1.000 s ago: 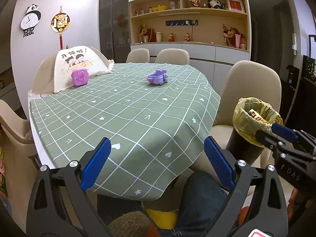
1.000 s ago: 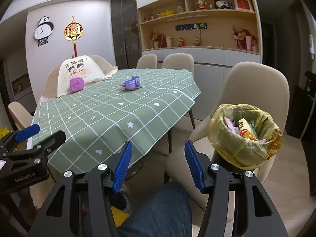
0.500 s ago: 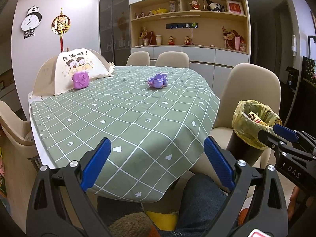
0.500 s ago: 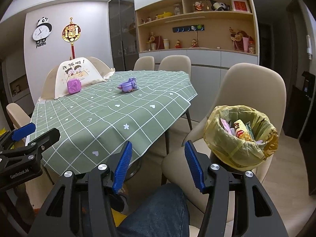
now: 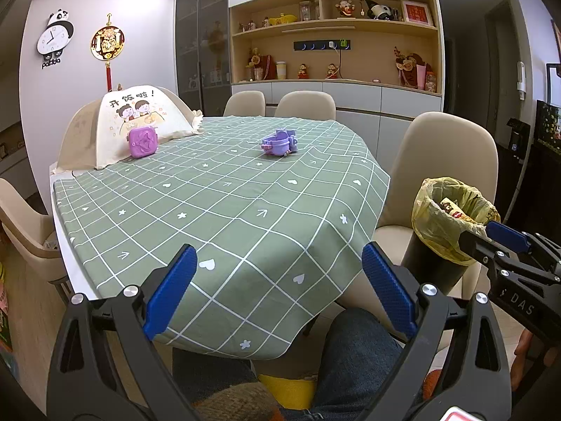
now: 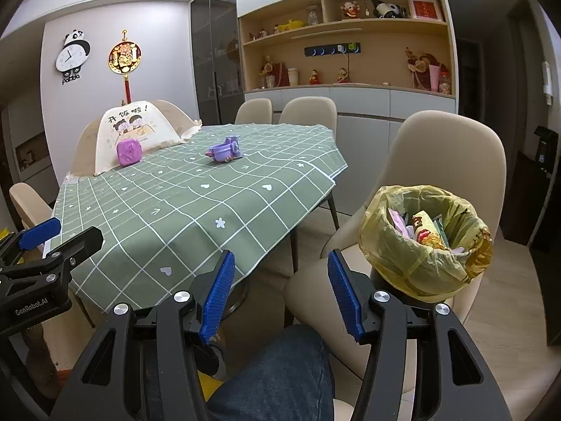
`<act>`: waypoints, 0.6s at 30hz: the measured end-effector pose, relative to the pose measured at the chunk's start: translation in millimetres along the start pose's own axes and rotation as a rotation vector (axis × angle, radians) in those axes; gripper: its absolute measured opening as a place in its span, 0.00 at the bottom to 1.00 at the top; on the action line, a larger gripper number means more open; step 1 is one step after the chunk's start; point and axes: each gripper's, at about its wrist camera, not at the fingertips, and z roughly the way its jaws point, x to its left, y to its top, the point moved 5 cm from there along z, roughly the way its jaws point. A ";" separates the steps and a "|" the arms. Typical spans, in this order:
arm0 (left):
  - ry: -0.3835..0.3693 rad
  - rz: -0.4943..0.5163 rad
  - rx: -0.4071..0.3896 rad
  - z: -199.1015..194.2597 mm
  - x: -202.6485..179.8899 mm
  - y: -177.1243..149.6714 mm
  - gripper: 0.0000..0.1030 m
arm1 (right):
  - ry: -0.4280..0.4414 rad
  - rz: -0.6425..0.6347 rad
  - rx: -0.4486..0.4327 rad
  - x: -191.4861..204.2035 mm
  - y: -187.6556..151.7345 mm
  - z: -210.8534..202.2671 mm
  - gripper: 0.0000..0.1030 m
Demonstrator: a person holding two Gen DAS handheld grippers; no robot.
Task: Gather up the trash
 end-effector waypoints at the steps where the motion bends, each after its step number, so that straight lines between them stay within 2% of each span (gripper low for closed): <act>1: -0.001 0.000 0.000 -0.1 -0.2 -0.3 0.88 | -0.002 0.001 -0.001 0.6 0.2 0.0 0.51; 18: 0.000 -0.001 0.001 -0.8 -1.1 -0.5 0.88 | 0.000 0.002 0.001 -0.1 0.2 0.4 0.51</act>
